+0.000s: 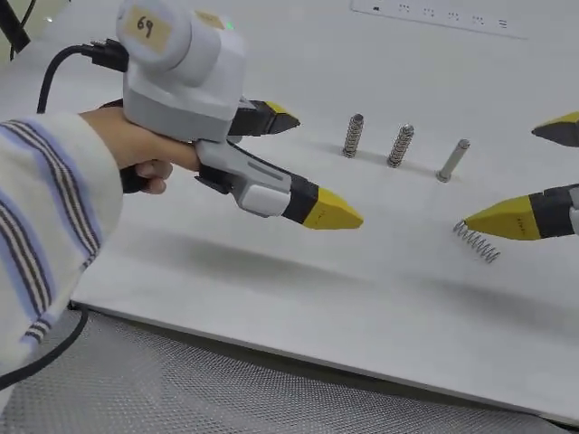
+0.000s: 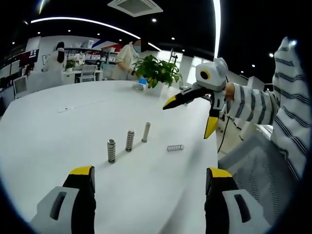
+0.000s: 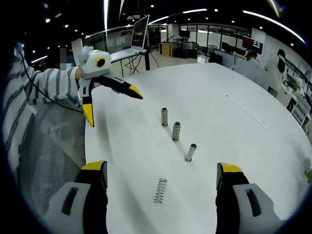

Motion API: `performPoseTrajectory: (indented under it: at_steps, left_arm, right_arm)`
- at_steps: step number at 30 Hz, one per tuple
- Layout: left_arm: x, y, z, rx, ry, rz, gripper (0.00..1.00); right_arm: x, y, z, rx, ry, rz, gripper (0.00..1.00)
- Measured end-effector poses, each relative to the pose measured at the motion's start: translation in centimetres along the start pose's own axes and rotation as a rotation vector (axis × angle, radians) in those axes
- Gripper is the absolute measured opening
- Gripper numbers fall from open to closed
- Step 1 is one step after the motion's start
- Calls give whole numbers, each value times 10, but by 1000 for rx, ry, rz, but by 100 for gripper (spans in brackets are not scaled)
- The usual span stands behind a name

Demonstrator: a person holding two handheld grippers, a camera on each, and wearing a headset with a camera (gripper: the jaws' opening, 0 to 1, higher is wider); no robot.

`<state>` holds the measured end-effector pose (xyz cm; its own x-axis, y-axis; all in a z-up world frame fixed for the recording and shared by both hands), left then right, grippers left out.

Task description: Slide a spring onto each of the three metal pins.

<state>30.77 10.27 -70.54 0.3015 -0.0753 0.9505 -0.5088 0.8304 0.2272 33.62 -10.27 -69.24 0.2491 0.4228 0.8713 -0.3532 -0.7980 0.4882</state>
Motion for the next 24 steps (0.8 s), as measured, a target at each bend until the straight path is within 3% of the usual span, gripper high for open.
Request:
performPoseTrajectory:
  at_steps: [11,19,24]
  left_arm:
    - [-6,5,-6,18,-3,-23,92]
    - [-5,6,-6,14,4,-11,91]
    - [-6,6,-9,8,2,-18,90]
  right_arm:
    - [-11,1,-5,-34,-102,169,99]
    - [-21,4,-7,-65,-126,221,100]
    - [-25,5,-10,-78,-140,219,100]
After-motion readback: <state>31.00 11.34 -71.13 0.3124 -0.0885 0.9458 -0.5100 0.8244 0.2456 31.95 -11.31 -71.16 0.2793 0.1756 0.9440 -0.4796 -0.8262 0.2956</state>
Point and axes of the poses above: the centre of the closed fingertips' face, and the gripper's own axes: y roughly backward along the fingers, z roughly to its right, x roughly out of its top, the point moved 5 cm from there along y, roughly backward along the fingers, and after that the axes turned 13 degrees about z, right-handed, at the moved point
